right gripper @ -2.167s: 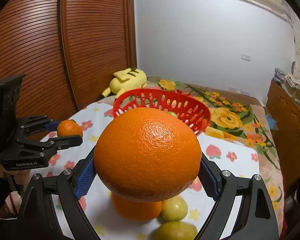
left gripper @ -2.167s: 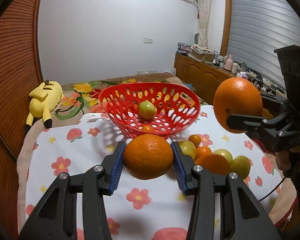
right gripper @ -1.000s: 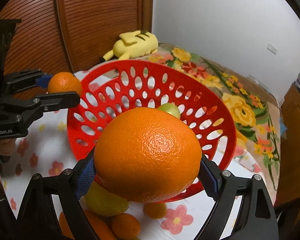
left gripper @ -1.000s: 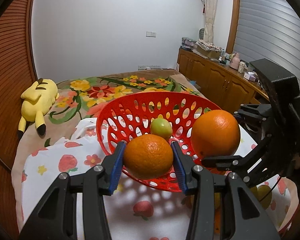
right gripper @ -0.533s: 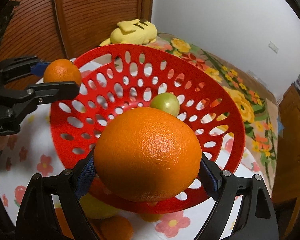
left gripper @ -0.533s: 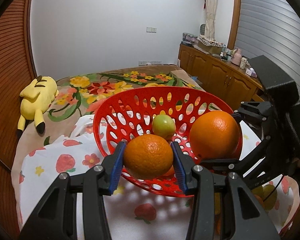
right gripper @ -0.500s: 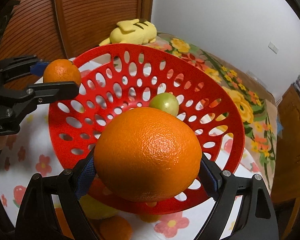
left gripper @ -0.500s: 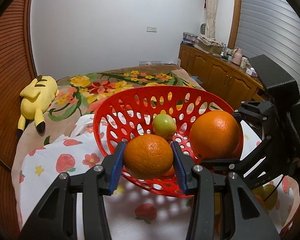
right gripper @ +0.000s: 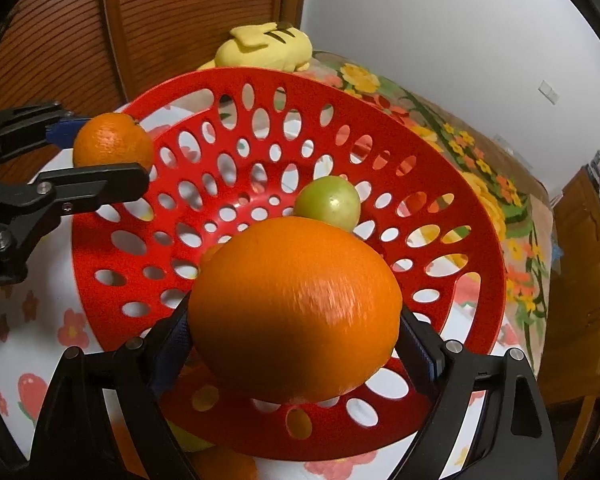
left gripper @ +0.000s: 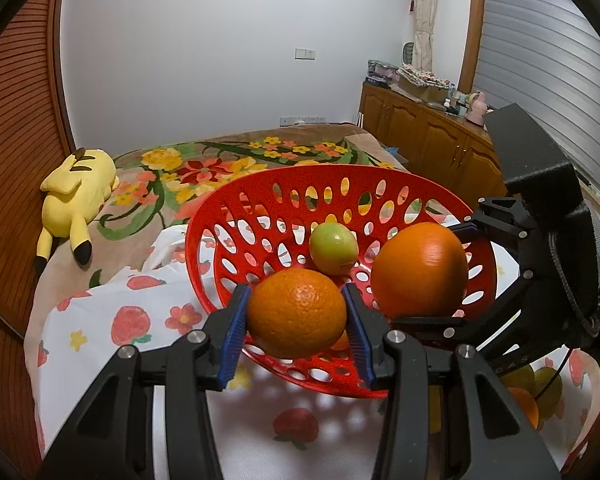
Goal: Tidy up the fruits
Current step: 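Open the left gripper releasing the tangerine into the basket while the right releases the orange, then withdraw both open grippers from the basket toward the remaining fruit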
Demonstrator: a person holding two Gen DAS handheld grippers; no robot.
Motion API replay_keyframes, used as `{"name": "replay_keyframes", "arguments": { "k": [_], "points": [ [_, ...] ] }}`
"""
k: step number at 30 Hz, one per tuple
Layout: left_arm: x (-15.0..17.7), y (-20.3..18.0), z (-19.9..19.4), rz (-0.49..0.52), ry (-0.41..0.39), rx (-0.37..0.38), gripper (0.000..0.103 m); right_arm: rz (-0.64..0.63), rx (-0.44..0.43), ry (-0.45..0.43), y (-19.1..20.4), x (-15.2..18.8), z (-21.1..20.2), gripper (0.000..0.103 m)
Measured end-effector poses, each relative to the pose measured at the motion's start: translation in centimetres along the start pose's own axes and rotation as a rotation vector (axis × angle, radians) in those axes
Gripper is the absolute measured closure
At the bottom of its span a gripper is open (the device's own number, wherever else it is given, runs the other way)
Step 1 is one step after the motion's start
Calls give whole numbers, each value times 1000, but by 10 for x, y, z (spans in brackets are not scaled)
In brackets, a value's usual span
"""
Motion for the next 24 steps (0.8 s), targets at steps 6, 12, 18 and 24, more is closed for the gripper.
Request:
{"name": "replay_keyframes", "arguments": {
  "k": [6,12,18,24],
  "points": [
    [0,5,1,-5,2,5,58,43,-1,-37,-3,-4,-2,11],
    [-2,5,3,-5,6,8,58,93,17,-118,-20,-13,-30,10],
    [-3,3,1,-7,-6,5,47,129,34,-141,-31,-5,-43,10],
    [-4,-4,-11,-3,-21,1,43,172,39,-177,-37,6,-59,10]
  ]
}}
Point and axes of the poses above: each gripper's, at about its wrist camera, not at the fingertips, and z roughly the way its jaws point, y to its left, x to its underside, the point moved 3 cm from there along z, roughly the way its jaws point, and after that the axes turned 7 degrees about x, right-handed, at the moved point
